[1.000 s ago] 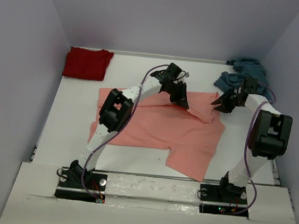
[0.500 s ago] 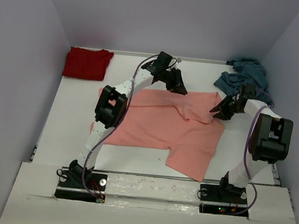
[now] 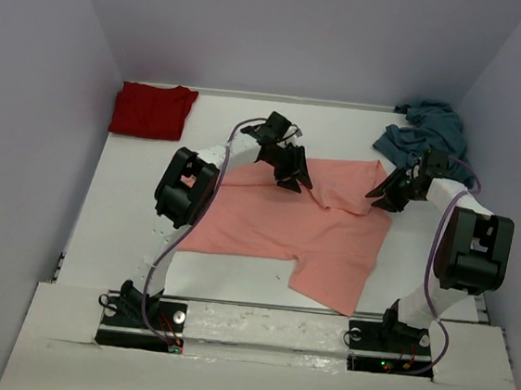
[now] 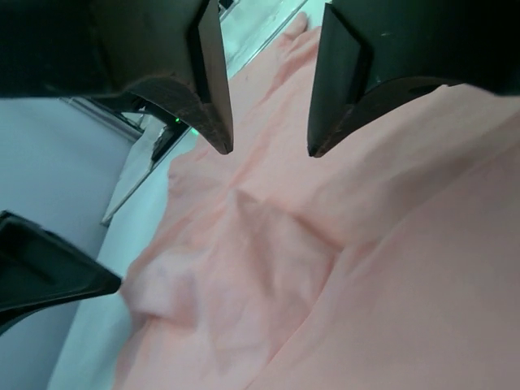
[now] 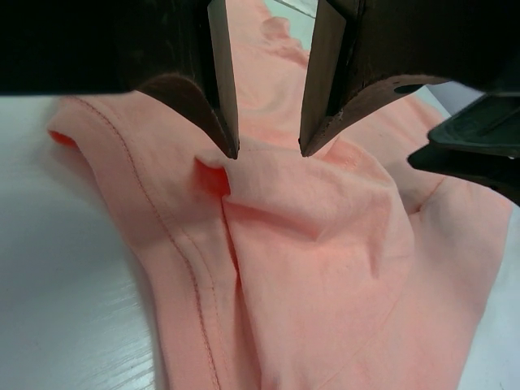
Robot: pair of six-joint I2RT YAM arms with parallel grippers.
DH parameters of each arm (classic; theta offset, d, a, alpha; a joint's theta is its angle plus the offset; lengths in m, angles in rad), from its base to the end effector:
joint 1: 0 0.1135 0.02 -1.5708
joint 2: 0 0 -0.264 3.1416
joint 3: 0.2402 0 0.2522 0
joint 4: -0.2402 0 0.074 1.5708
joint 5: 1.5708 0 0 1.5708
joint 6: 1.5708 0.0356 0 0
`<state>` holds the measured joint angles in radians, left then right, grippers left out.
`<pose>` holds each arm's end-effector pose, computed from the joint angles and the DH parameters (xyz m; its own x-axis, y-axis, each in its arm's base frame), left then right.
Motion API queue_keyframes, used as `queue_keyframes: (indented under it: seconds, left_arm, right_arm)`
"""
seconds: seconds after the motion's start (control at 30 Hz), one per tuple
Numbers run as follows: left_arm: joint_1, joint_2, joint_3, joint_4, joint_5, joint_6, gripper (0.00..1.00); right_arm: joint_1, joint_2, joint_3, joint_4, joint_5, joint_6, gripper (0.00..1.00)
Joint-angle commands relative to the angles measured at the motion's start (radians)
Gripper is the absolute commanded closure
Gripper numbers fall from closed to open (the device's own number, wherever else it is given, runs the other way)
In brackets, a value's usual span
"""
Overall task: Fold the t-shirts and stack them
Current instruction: Fold the tshirt
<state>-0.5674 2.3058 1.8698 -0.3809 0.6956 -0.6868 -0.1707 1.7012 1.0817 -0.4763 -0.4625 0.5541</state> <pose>0.4210 -0.2954 0.1864 -0.9716 0.0420 -0.2331 0.2153 0.5667 -0.7953 0.3348 -0.0416 0.1877 -0.7710 0.6108 -0.1801 0.4194 0.7000 0.5781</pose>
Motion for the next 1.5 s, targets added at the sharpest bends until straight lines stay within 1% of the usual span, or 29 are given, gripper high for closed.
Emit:
queue_keyframes:
  seconds: [0.0,0.03,0.17,0.47,0.67,0.7,0.8,0.97,1.47]
  left_arm:
    - [-0.028,-0.167,-0.098,0.005,-0.036,0.056,0.46]
    - [-0.035,-0.187,-0.125,0.008,-0.045,0.061,0.46]
    - [-0.072,-0.203,-0.159,0.013,-0.080,0.070,0.45]
    - [-0.146,-0.161,-0.181,0.069,-0.145,0.078,0.46]
    - [-0.181,-0.151,-0.190,0.114,-0.235,0.098,0.46]
    - [-0.181,-0.154,-0.195,0.125,-0.275,0.105,0.46]
    - [-0.180,-0.157,-0.234,0.184,-0.335,0.133,0.46]
    - [-0.180,-0.120,-0.232,0.220,-0.347,0.129,0.46]
    - [-0.180,-0.042,-0.144,0.229,-0.344,0.119,0.46]
  right_arm:
    - [-0.007,-0.052,-0.019,0.044,-0.027,-0.005,0.58]
    - [-0.007,-0.058,-0.020,0.051,-0.027,-0.003,0.58]
    - [-0.007,-0.066,-0.026,0.062,-0.031,-0.005,0.58]
    - [-0.007,-0.074,-0.026,0.061,-0.038,-0.017,0.58]
    - [-0.007,-0.071,-0.019,0.065,-0.044,-0.022,0.57]
    - [-0.007,-0.069,-0.019,0.067,-0.045,-0.022,0.57]
    - [-0.007,-0.069,-0.022,0.077,-0.051,-0.016,0.57]
    - [-0.007,-0.071,-0.025,0.088,-0.057,-0.016,0.57]
    - [-0.007,-0.069,-0.028,0.093,-0.059,-0.019,0.58]
